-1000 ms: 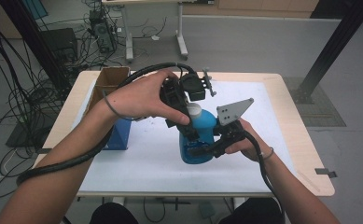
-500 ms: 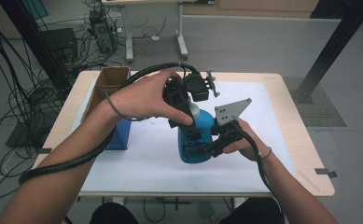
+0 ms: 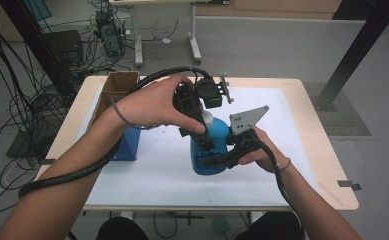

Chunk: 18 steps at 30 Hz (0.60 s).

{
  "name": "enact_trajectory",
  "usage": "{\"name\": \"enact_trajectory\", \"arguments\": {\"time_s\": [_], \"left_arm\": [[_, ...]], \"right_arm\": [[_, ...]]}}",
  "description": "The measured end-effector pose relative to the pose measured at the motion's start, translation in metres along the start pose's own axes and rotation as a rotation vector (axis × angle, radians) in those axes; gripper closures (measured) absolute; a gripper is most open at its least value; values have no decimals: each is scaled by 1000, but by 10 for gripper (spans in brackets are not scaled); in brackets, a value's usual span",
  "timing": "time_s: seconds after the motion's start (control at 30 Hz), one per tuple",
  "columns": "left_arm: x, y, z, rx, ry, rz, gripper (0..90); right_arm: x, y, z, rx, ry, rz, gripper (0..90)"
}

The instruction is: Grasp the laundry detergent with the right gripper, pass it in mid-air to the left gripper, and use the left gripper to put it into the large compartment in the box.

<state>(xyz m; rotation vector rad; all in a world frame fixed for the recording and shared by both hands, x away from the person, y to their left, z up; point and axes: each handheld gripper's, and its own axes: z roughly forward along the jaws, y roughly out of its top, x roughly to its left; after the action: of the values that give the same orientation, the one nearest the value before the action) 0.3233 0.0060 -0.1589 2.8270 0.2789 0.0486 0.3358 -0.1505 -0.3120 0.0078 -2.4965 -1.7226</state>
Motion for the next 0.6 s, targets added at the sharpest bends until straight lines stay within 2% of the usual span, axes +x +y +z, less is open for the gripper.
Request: {"name": "enact_trajectory", "arguments": {"time_s": [0.6], "left_arm": [[1, -1, 0, 10, 3, -5, 69]], "right_arm": [[0, 0, -1, -2, -6, 3, 431]]}}
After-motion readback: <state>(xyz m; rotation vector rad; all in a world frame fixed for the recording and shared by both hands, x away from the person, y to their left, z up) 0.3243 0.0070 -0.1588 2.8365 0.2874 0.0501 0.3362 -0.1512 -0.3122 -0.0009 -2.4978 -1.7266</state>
